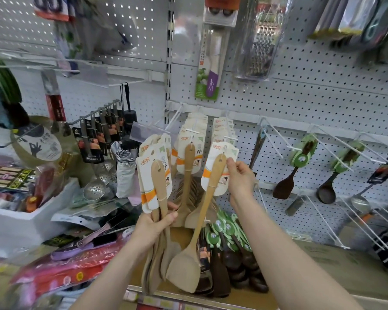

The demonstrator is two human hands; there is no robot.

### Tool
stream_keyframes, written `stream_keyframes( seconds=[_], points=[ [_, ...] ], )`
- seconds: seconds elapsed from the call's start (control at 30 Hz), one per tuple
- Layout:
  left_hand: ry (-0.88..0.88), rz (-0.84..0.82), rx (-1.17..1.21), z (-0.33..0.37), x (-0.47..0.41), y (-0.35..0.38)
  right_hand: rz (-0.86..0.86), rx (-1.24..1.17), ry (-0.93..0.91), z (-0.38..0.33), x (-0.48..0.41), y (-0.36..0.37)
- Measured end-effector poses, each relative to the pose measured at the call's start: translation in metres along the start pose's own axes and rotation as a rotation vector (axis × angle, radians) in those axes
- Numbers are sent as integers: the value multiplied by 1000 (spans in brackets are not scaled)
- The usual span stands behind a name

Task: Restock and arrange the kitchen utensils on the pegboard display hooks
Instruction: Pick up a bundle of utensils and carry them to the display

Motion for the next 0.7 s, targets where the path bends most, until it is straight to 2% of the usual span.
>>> stream_keyframes(
  seconds=[0.37, 0.53, 0.7],
  points=[
    [5, -40, -144, 0, -5, -12, 35, 36, -63, 1, -32, 16],
    [19, -73, -167, -3, -7, -10, 34, 0, -34, 7, -42, 23],
    [27, -126, -160, -3, -7, 7, 113, 78, -56, 10, -41, 12]
  ],
)
Point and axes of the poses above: each hand's wrist, its own x-axis away from the middle knuckle, its own y-axis out of the palm, z = x × y, the point moved 9 cm from there along -x, towards the middle knuckle, and after that the axes turned 11 degrees about y, right-handed, at the moved point
